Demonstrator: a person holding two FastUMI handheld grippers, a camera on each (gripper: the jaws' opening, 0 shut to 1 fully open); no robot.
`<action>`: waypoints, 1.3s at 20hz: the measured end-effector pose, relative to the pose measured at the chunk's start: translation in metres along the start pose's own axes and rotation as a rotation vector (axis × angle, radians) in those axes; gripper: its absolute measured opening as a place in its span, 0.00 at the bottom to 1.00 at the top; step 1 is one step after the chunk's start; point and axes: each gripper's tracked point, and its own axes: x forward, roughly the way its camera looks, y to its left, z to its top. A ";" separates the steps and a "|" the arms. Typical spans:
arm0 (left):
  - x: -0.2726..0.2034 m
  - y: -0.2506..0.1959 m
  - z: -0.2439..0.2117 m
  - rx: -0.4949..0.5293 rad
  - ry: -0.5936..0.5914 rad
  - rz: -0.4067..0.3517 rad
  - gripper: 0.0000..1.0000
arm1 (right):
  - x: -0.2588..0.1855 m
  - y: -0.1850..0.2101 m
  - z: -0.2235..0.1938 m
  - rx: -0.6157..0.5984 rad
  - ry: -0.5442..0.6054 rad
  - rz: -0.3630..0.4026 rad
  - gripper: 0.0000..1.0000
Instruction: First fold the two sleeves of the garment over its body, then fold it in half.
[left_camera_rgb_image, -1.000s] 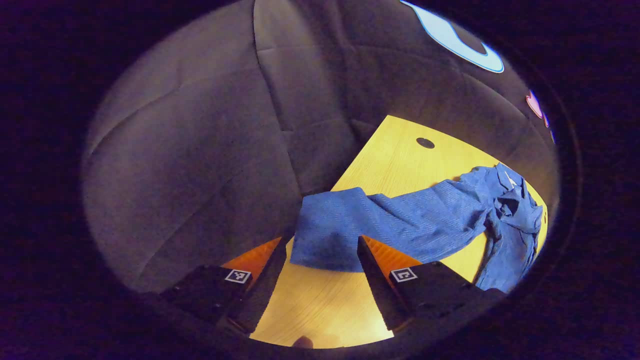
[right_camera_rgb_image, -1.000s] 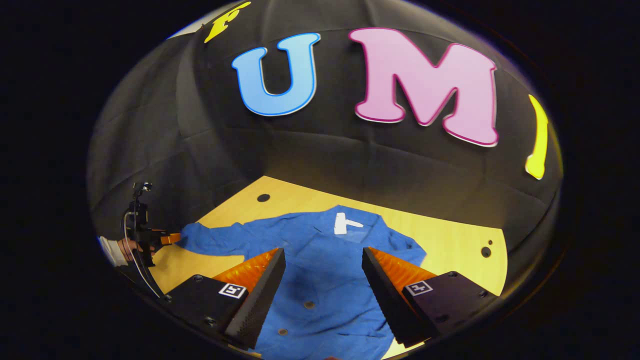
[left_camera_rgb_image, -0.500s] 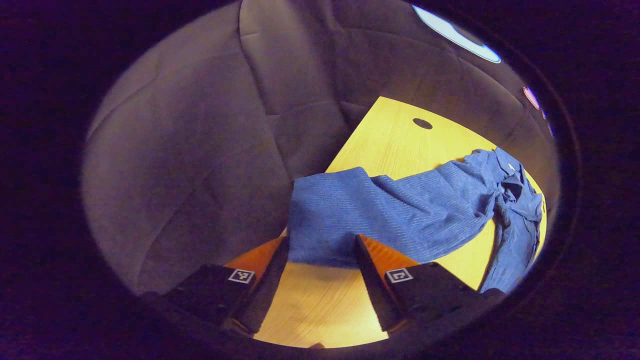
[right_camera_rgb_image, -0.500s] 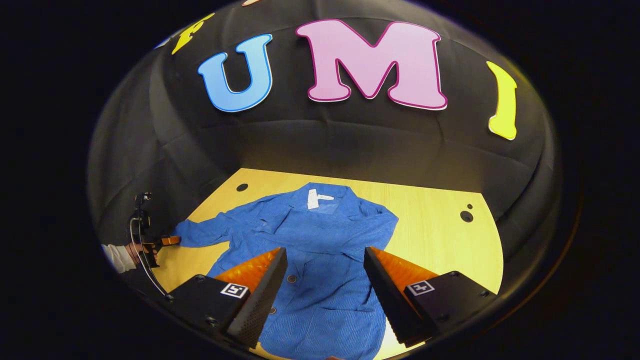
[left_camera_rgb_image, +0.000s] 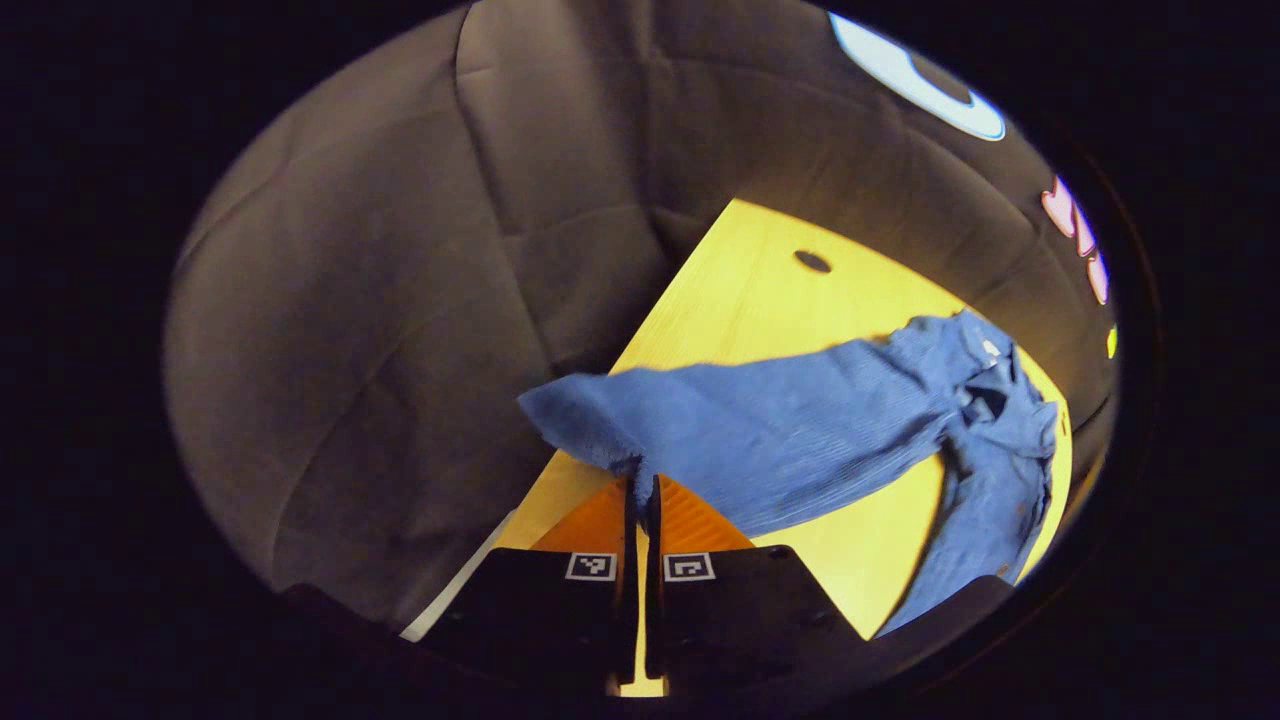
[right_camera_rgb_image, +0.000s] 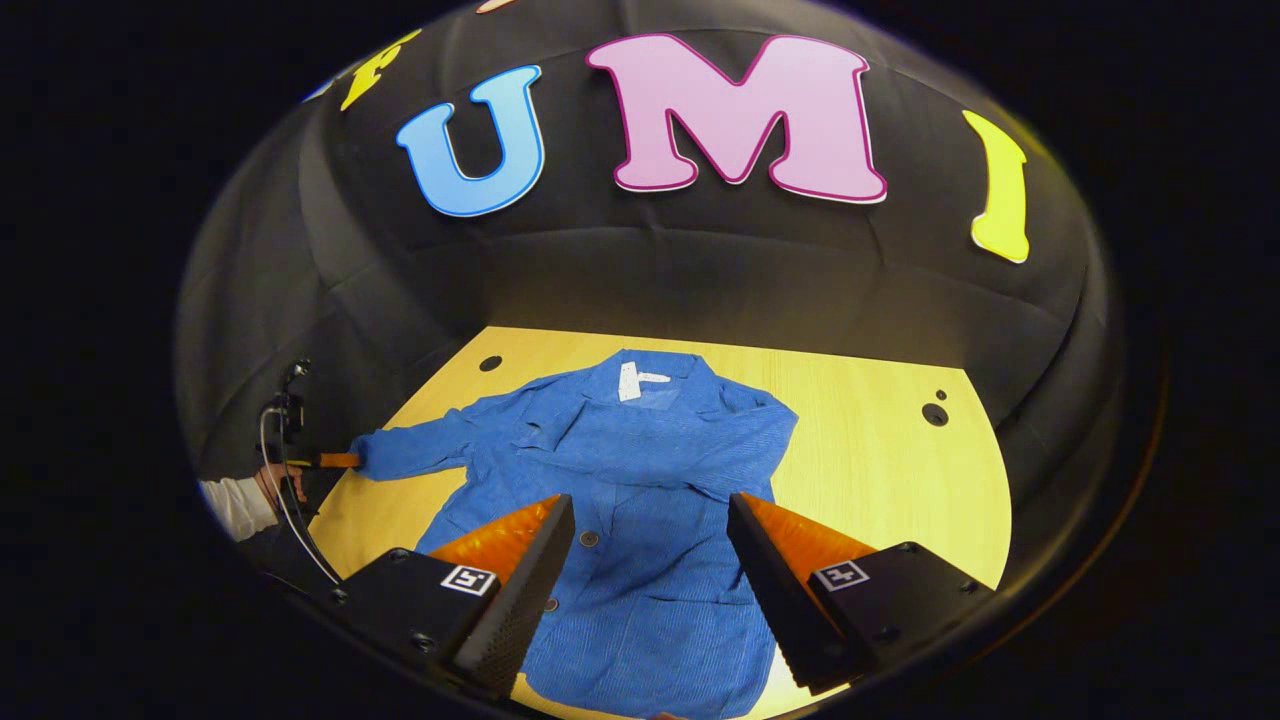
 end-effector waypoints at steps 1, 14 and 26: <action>-0.012 -0.012 0.014 0.013 -0.029 -0.019 0.01 | 0.000 -0.001 -0.001 0.016 0.001 0.003 0.98; -0.125 -0.351 0.139 0.345 -0.379 -0.391 0.00 | -0.043 -0.074 0.004 0.072 -0.073 -0.036 0.98; -0.024 -0.564 -0.001 0.740 -0.010 -0.366 0.01 | -0.063 -0.156 -0.068 0.113 0.017 -0.119 0.99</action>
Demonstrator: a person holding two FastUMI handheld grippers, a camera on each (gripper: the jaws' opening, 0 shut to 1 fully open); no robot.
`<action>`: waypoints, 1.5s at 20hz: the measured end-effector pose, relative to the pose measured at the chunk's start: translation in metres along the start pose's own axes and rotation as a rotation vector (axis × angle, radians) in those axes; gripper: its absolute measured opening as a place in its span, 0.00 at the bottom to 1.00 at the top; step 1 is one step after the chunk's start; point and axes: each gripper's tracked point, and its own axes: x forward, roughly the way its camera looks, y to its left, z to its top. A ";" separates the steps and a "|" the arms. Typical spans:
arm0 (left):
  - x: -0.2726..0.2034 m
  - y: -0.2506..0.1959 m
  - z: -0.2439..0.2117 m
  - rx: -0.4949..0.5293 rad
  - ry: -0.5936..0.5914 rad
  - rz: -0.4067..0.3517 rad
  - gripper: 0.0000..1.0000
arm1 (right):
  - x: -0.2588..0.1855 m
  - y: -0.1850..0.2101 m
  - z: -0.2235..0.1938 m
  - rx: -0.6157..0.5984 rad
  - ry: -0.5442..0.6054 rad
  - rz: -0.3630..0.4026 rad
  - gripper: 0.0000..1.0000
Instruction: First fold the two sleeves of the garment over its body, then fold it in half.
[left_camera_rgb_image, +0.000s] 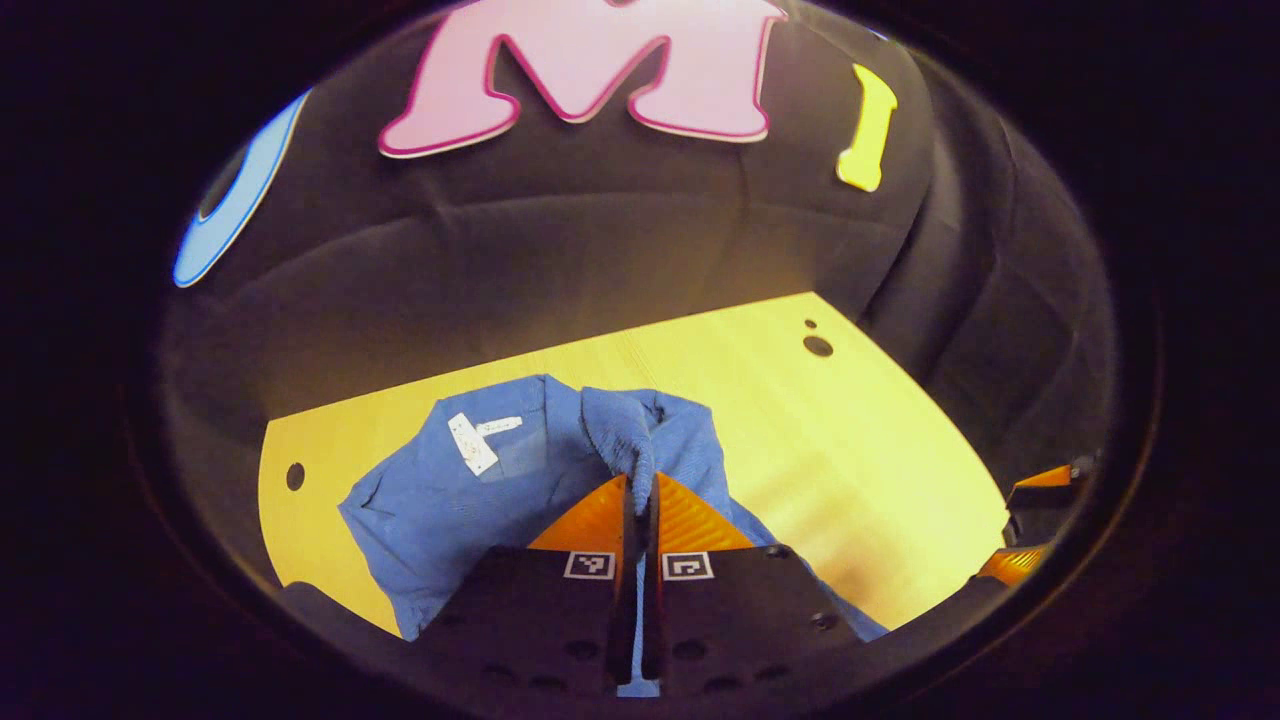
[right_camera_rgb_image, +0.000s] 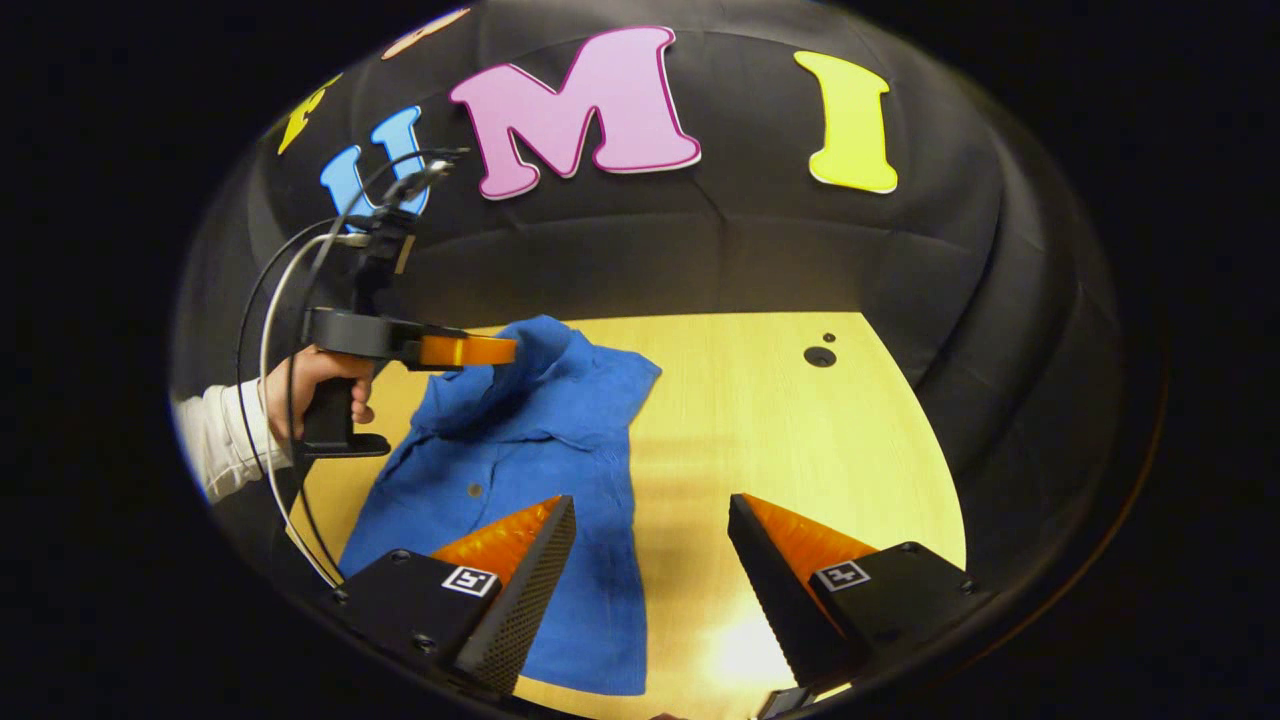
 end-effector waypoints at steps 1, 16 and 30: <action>0.008 -0.003 -0.002 0.003 0.024 0.012 0.01 | 0.002 -0.001 -0.004 0.007 0.010 0.006 0.98; -0.149 0.056 -0.168 -0.279 0.002 0.144 0.84 | 0.028 0.037 -0.061 -0.118 0.108 0.163 0.99; -0.194 0.087 -0.416 -0.547 0.488 0.109 0.84 | -0.007 0.065 -0.188 -0.021 0.414 -0.009 1.00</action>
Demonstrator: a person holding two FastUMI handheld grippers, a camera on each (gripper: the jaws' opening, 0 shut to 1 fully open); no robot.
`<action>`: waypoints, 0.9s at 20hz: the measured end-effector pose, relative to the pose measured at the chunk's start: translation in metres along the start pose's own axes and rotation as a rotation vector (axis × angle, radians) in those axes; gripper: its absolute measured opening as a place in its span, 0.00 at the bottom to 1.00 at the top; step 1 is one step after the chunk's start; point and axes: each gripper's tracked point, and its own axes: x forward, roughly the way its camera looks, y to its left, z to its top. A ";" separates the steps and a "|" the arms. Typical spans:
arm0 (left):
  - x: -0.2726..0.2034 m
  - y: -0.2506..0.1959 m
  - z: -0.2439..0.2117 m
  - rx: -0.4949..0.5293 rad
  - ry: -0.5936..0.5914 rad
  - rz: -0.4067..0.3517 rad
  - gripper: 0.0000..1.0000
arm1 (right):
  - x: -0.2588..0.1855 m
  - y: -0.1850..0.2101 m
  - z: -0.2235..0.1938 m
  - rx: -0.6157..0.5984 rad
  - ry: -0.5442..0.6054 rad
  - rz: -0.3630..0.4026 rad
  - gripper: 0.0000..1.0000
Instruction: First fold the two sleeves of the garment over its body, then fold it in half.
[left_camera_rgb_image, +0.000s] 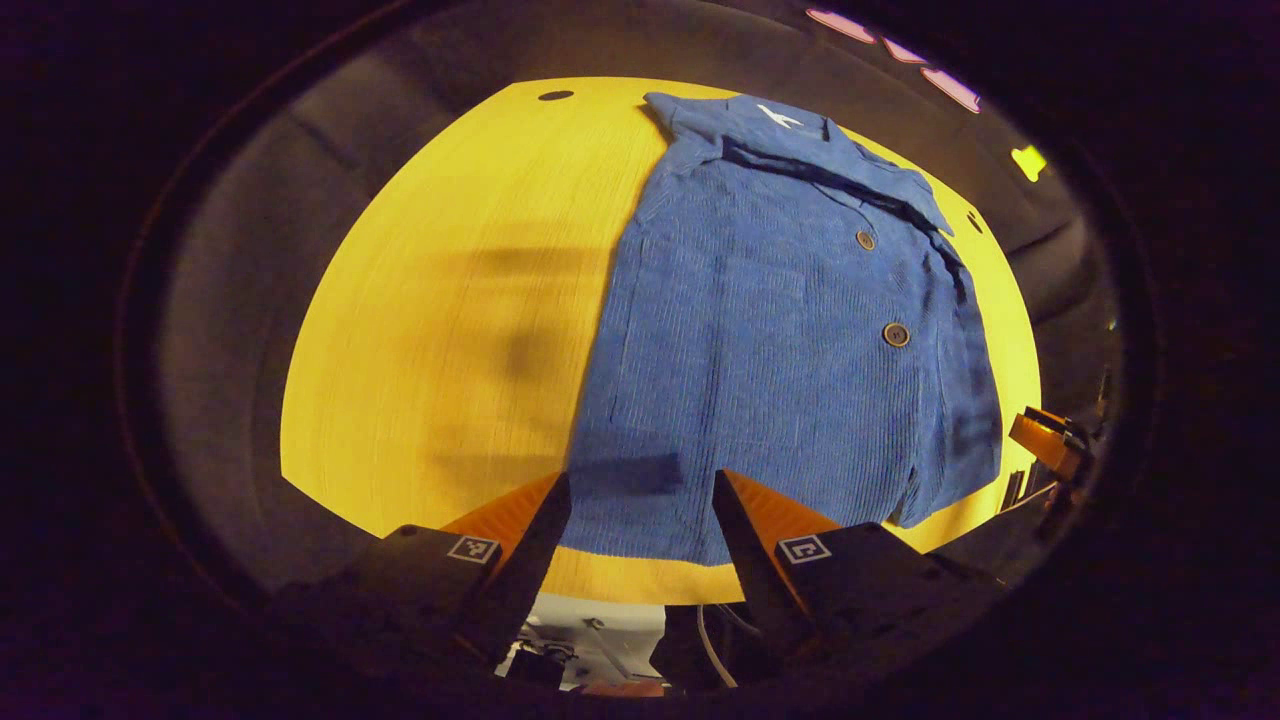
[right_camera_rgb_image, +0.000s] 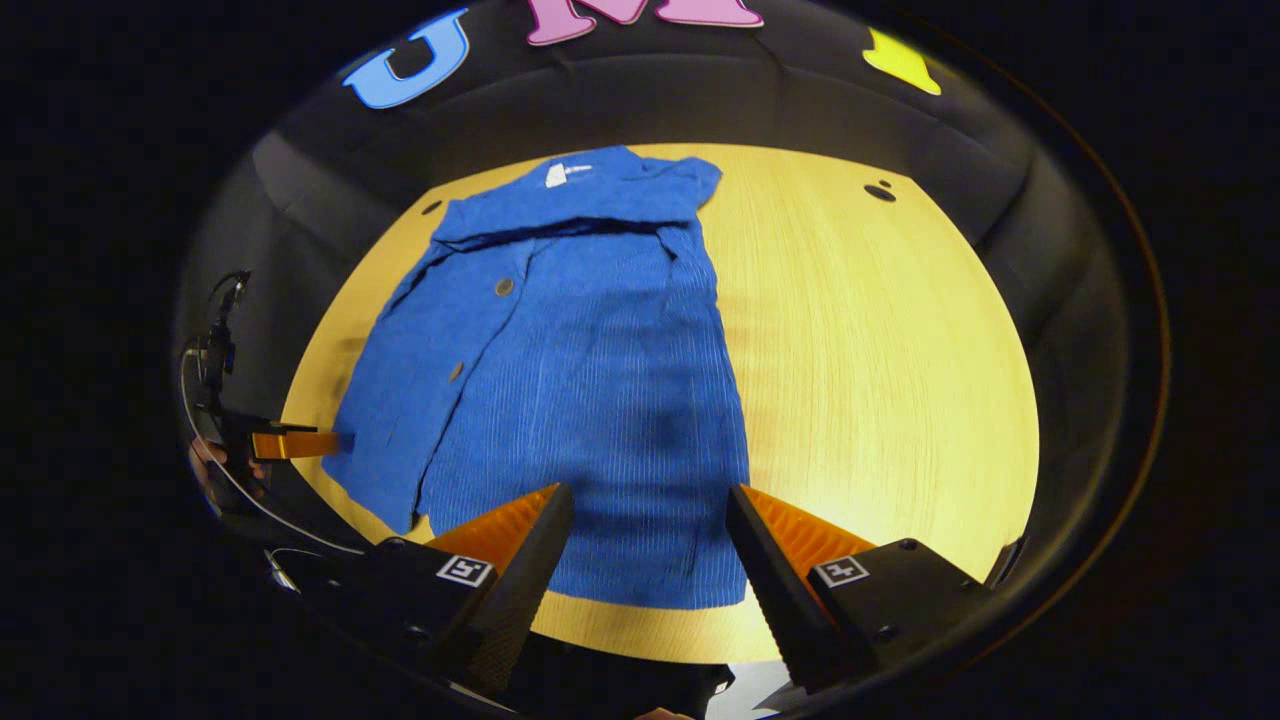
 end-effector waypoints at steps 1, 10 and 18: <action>0.002 0.003 -0.002 0.016 0.006 0.017 0.84 | 0.001 -0.004 -0.006 0.010 0.024 -0.017 1.00; 0.010 0.010 -0.018 0.055 0.054 0.060 0.83 | 0.019 -0.030 -0.047 0.003 0.158 -0.114 1.00; 0.011 0.007 -0.019 0.026 0.061 0.058 0.83 | 0.029 -0.029 -0.055 -0.034 0.211 -0.107 0.90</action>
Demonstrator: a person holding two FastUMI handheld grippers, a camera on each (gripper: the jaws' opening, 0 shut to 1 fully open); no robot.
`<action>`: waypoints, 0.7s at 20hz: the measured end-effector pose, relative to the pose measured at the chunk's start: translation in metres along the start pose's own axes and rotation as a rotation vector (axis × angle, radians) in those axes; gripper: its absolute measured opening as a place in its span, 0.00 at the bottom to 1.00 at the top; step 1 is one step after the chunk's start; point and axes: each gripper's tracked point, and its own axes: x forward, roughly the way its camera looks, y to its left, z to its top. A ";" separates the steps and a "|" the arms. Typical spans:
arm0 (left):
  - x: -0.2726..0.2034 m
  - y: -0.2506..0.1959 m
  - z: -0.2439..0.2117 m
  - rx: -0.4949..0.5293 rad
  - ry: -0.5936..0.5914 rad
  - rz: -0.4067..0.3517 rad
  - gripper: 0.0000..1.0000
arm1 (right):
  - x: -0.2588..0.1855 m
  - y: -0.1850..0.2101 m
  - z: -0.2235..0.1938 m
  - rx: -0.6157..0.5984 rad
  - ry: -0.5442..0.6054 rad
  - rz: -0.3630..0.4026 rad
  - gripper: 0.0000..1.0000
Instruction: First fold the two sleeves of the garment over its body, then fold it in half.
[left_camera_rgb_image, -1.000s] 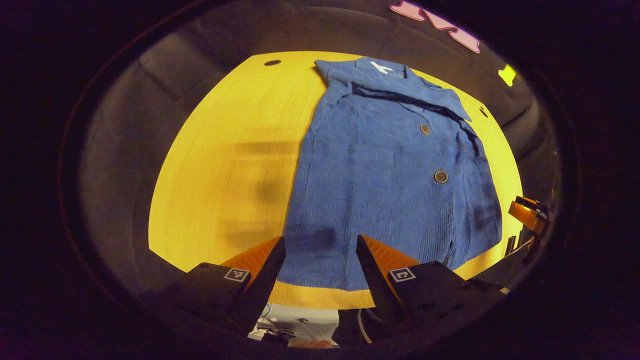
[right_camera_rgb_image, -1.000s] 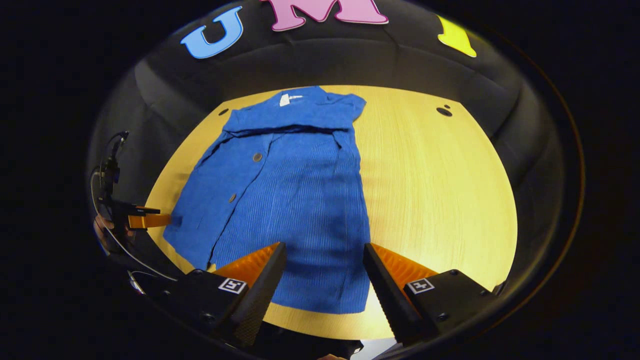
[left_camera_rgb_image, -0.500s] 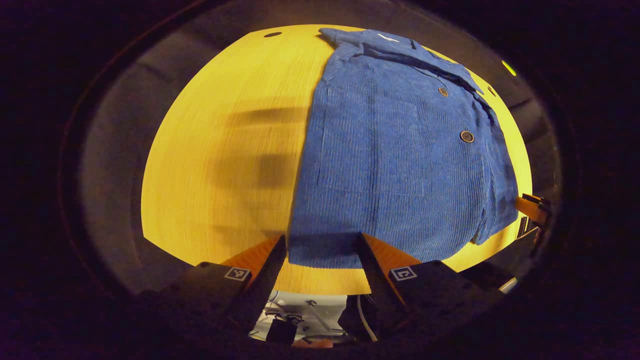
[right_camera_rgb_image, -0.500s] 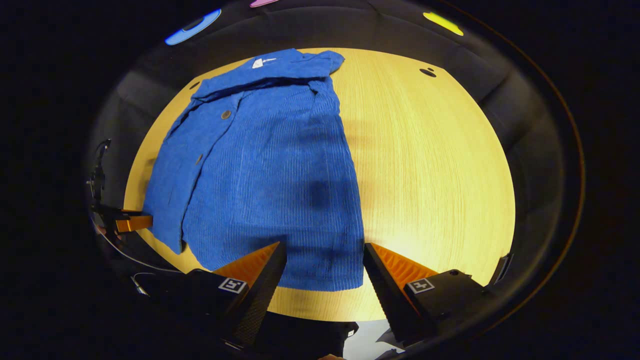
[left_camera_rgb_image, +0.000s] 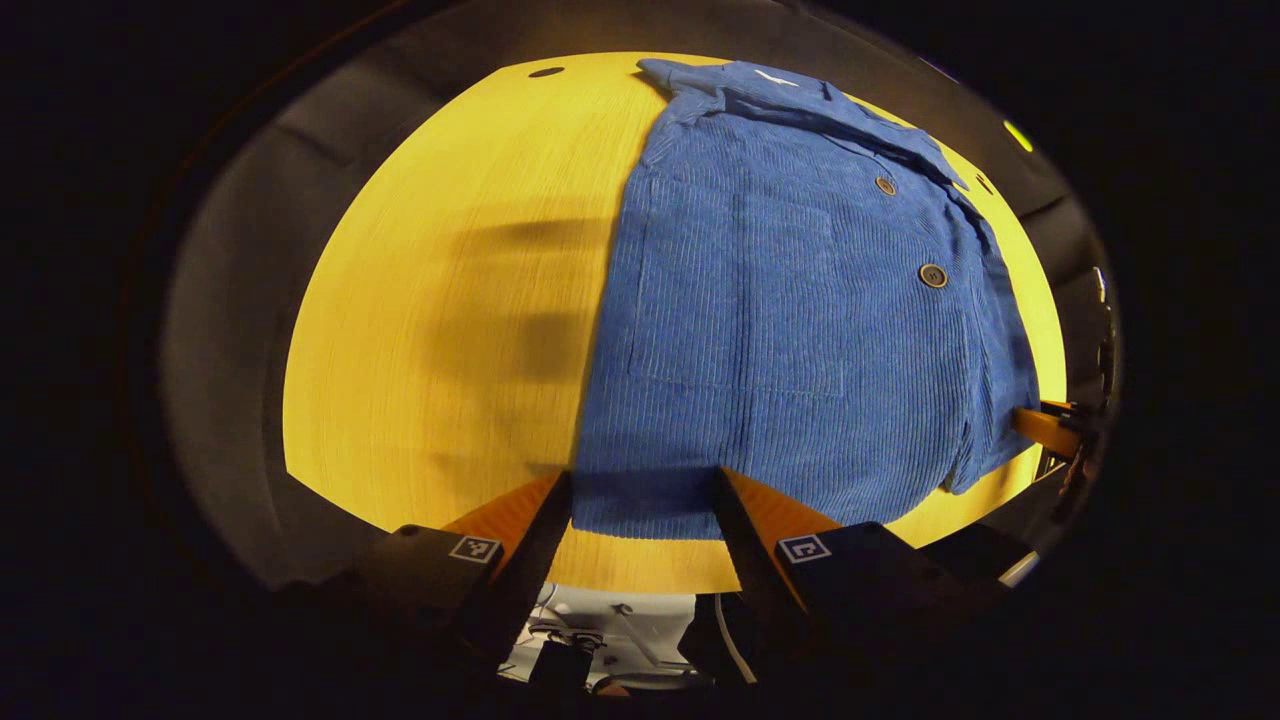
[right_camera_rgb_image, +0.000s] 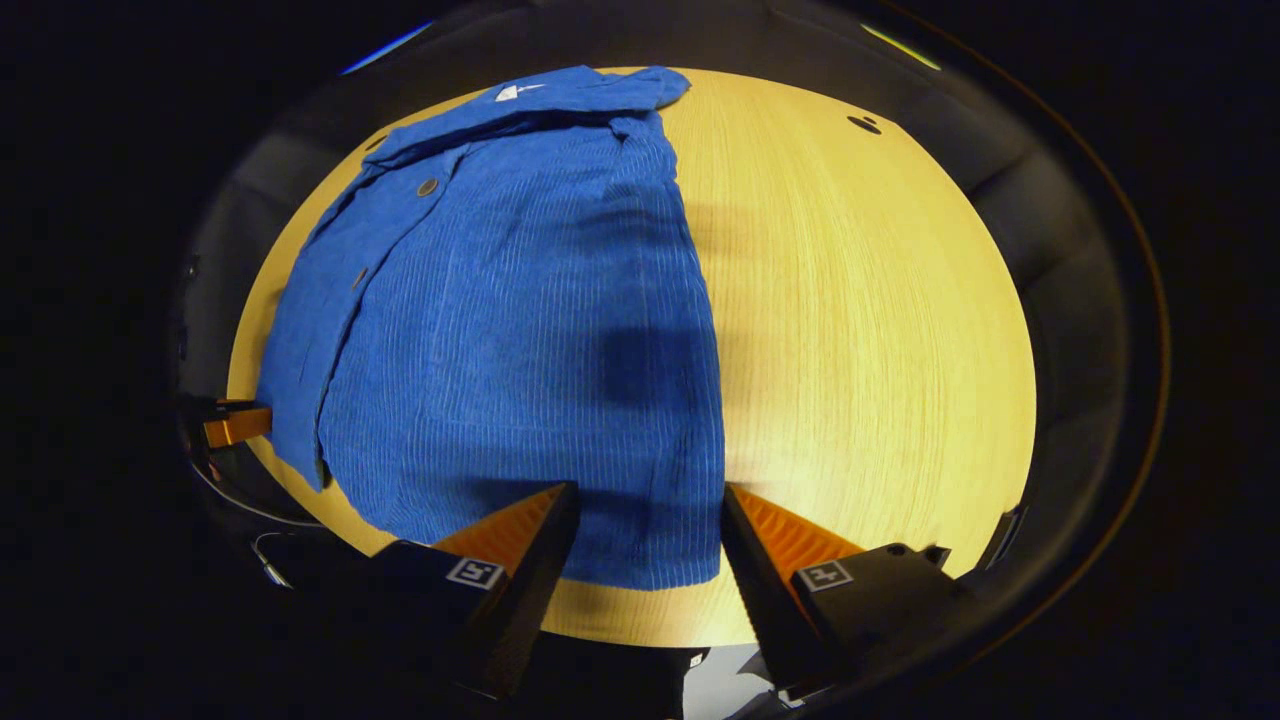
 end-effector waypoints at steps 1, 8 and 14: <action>-0.003 -0.005 -0.001 0.000 0.019 -0.016 0.82 | 0.001 0.004 -0.001 -0.006 0.010 0.015 0.90; -0.002 -0.034 -0.001 0.028 0.009 -0.116 0.00 | -0.004 0.027 0.002 0.091 -0.021 0.099 0.05; -0.046 -0.041 0.014 0.061 -0.114 -0.209 0.00 | -0.062 0.044 0.030 0.099 -0.142 0.142 0.05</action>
